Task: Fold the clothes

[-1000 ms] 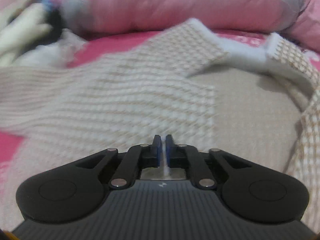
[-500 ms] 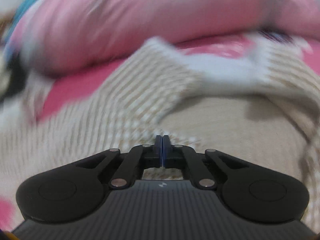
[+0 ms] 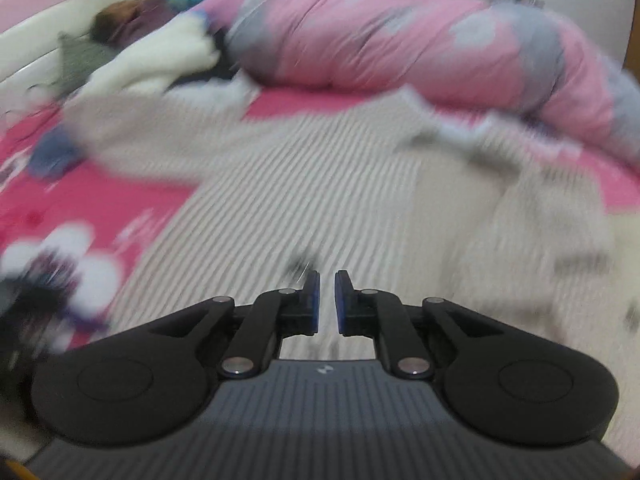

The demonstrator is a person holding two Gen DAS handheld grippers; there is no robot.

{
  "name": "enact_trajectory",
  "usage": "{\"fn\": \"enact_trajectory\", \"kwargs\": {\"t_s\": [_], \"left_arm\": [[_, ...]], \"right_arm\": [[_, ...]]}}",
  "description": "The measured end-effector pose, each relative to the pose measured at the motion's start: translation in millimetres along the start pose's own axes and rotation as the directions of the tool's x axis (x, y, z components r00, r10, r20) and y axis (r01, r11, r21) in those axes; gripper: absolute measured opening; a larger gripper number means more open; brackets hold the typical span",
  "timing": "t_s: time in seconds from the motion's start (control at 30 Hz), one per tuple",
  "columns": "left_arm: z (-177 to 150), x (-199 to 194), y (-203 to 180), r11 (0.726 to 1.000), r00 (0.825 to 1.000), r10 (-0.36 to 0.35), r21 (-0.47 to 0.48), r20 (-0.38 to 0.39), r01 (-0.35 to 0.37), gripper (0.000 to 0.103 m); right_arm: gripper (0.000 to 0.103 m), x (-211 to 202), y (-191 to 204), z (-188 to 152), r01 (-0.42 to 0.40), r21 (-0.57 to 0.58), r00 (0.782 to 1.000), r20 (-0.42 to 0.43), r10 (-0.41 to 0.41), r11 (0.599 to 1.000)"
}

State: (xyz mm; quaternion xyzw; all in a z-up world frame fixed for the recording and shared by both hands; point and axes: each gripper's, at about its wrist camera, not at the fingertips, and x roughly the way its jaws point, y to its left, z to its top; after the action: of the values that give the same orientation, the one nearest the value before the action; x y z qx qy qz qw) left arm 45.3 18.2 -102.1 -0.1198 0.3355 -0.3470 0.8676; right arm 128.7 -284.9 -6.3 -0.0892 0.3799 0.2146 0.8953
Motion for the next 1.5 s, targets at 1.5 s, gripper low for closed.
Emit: {"fn": "enact_trajectory", "kwargs": {"t_s": [1.5], "left_arm": [[30.3, -162.3, 102.9, 0.677, 0.638, 0.735, -0.211, 0.230, -0.705, 0.073]], "right_arm": [[0.039, 40.6, 88.8, -102.6, -0.203, -0.112, 0.941, 0.252, 0.225, 0.973]]}}
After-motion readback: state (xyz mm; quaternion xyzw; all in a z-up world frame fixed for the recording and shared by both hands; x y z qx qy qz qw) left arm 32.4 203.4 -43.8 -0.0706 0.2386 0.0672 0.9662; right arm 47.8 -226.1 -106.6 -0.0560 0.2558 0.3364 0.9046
